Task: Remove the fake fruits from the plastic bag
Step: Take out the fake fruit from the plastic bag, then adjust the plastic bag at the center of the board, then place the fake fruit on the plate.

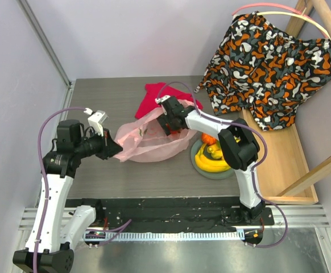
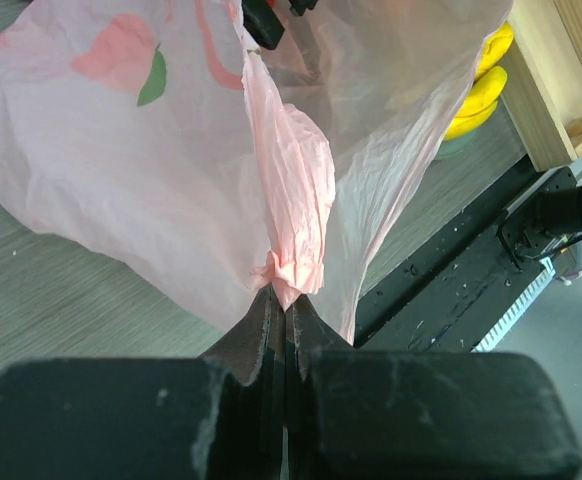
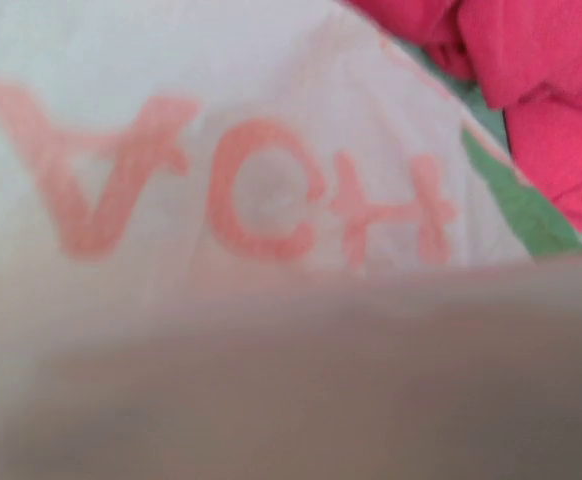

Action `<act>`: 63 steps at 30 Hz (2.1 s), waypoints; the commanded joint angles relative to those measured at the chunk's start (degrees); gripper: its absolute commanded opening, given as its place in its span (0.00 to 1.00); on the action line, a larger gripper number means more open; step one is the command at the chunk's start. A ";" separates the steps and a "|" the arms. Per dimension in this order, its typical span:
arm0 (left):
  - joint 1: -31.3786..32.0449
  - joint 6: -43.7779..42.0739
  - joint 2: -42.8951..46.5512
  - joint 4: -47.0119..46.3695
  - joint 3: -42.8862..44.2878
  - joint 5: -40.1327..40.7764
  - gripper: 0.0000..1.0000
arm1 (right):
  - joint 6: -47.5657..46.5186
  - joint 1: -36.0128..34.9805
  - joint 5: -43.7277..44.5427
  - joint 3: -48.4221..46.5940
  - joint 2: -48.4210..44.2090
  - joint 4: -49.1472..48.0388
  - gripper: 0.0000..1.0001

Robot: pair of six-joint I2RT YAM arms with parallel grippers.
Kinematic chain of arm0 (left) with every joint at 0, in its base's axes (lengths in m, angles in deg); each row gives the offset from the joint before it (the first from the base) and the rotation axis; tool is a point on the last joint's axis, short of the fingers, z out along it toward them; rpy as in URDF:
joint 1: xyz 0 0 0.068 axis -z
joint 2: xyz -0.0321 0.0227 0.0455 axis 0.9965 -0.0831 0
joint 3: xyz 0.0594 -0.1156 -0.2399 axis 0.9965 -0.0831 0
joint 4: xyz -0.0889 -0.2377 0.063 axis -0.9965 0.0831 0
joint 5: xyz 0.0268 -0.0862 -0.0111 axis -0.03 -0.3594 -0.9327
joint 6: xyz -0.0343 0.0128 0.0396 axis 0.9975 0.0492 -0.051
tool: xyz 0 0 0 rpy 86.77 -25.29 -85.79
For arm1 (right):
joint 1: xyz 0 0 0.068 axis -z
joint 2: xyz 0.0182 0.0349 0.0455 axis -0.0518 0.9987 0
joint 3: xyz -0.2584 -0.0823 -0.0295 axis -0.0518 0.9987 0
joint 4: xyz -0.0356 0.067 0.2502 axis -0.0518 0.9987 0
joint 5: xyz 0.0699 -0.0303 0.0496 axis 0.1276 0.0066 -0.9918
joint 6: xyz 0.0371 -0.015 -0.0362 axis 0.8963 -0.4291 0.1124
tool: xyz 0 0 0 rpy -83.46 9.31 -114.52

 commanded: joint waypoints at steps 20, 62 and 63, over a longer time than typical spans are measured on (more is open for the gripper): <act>0.14 5.43 -0.49 -10.42 -0.94 5.62 0.00 | -9.57 -2.41 -31.80 -1.79 -16.53 5.71 0.25; -7.59 14.75 -4.98 -22.91 2.14 19.87 0.39 | -58.71 6.64 -2.65 21.94 -43.52 36.57 0.27; -7.59 14.75 -4.89 -23.09 1.87 19.87 0.38 | -59.06 6.64 -1.78 22.47 -43.52 36.05 0.27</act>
